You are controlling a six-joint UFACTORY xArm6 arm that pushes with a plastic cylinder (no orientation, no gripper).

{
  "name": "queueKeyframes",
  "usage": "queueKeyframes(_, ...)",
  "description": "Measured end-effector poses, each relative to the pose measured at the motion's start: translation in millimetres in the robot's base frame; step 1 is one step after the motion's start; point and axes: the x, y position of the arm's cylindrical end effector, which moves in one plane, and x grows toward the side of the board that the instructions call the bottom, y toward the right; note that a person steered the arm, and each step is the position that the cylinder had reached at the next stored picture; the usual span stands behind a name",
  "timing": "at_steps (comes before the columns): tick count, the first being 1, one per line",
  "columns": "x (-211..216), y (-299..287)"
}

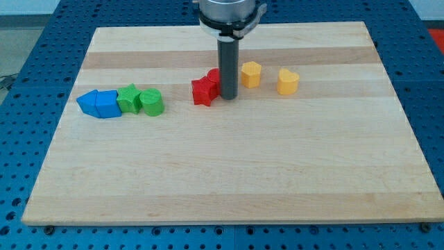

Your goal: Adjust the red star to the left of the red circle

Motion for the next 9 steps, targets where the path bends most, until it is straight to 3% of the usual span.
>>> queueKeyframes(2, 4.8, -3.3)
queueKeyframes(4, 35.9, -5.1)
queueKeyframes(5, 23.6, -35.0)
queueKeyframes(9, -4.0, -35.2)
